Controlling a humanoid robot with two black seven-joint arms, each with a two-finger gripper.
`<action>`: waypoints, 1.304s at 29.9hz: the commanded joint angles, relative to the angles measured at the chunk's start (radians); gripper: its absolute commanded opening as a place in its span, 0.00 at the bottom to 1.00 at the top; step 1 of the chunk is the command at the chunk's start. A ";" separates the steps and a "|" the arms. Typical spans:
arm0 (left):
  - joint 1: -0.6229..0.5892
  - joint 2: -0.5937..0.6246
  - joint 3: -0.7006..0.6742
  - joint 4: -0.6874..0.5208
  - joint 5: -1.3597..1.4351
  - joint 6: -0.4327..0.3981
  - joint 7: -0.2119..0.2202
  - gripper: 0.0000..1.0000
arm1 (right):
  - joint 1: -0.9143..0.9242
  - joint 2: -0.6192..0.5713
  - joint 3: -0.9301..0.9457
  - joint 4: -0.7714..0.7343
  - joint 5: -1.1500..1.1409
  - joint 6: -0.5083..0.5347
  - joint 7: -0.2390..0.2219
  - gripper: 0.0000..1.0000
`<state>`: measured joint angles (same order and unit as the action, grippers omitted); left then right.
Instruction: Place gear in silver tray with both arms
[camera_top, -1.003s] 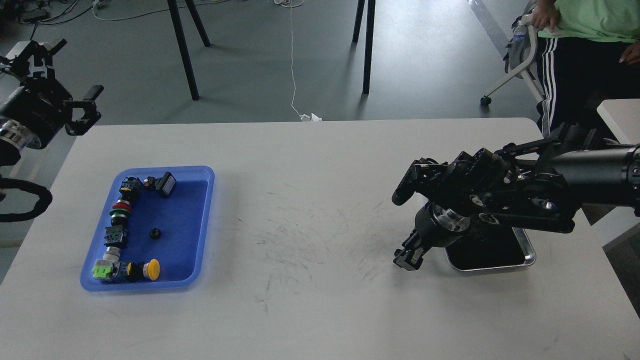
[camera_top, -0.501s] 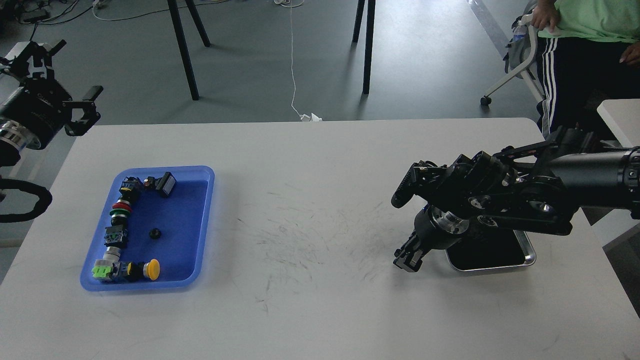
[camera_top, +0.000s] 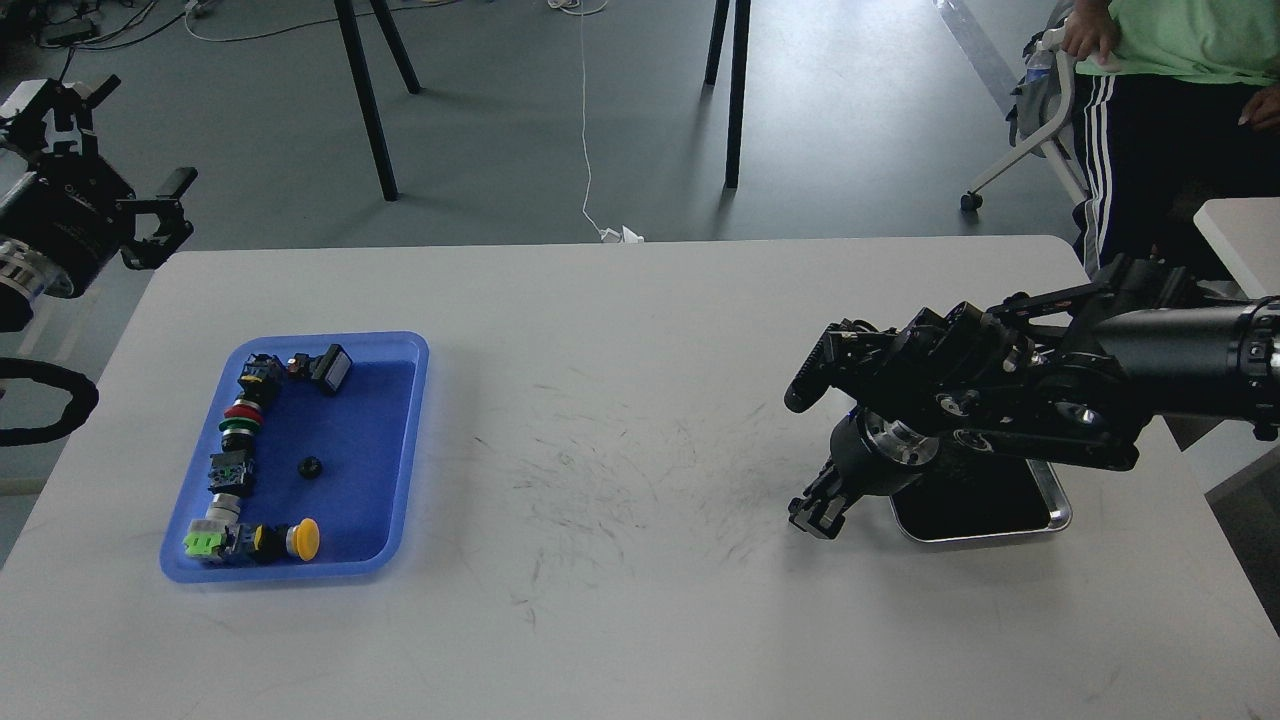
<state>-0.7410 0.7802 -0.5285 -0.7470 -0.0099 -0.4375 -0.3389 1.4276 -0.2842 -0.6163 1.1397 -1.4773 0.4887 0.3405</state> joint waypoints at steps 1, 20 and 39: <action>0.000 0.004 -0.001 0.000 -0.001 -0.001 0.000 0.99 | 0.004 0.007 0.001 0.002 0.000 0.000 0.000 0.32; 0.011 0.004 -0.001 0.000 -0.004 0.000 0.001 0.99 | 0.025 -0.003 0.007 0.003 -0.005 0.000 0.000 0.01; 0.017 0.001 0.001 0.000 -0.002 0.000 0.003 0.99 | 0.011 -0.414 0.335 0.006 0.018 0.000 -0.003 0.01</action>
<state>-0.7241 0.7806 -0.5278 -0.7471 -0.0122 -0.4374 -0.3360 1.4544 -0.6385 -0.3201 1.1495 -1.4620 0.4888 0.3405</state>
